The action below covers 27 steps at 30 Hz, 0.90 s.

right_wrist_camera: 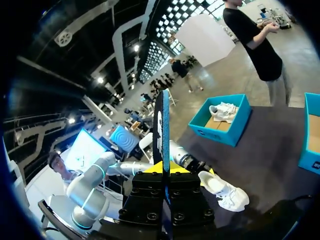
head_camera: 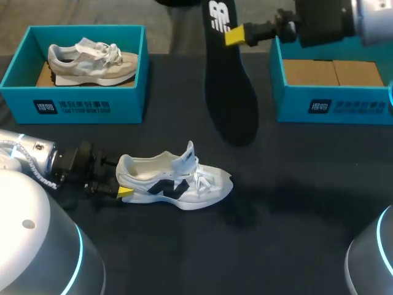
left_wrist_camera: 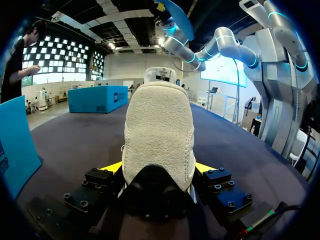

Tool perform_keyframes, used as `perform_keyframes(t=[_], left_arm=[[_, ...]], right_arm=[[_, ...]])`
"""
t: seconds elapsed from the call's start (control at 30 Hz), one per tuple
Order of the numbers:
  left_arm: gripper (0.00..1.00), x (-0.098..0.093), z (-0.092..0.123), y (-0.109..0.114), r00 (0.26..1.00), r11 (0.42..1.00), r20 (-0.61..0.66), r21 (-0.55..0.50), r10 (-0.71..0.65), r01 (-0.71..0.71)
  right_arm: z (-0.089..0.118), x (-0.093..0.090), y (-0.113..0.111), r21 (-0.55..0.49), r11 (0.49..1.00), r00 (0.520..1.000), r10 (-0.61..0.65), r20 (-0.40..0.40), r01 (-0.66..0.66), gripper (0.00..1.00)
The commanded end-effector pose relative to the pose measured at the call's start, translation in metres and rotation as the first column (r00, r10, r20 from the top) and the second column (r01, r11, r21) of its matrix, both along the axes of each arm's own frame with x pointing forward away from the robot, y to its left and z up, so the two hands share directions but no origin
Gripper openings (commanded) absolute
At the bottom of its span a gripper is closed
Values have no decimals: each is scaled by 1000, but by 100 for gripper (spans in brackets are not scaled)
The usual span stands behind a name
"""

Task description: Take the shoe out of the shoebox, open the shoe tongue, remove and reinsert the insole, then place the shoe into the shoebox

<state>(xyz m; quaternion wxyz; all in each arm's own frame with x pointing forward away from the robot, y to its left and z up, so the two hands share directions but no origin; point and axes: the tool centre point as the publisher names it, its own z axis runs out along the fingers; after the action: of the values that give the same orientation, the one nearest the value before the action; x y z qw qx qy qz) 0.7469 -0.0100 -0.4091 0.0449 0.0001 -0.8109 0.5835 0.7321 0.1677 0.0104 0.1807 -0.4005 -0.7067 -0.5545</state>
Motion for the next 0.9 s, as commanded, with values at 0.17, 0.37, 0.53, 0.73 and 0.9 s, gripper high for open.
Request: perform_keyframes(t=[0.17,0.37,0.53,0.73,0.9], left_arm=[[0,0,0,-1,1000,1000,0,1,1,-1],[0,0,0,-1,1000,1000,0,1,1,-1],[0,0,0,-1,1000,1000,0,1,1,-1],[0,0,0,-1,1000,1000,0,1,1,-1],[0,0,0,-1,1000,1000,0,1,1,-1]], right_arm=[[16,-51,-51,-8,999,999,-44,4,44,0],[27,-69,-60,42,994,995,-95,-22,96,0],[40,-84,-62,60,990,992,-124,-6,124,0],[48,-101,-60,48,996,997,-78,5,78,0],[47,-111,-59,43,997,998,-67,-10,68,0]])
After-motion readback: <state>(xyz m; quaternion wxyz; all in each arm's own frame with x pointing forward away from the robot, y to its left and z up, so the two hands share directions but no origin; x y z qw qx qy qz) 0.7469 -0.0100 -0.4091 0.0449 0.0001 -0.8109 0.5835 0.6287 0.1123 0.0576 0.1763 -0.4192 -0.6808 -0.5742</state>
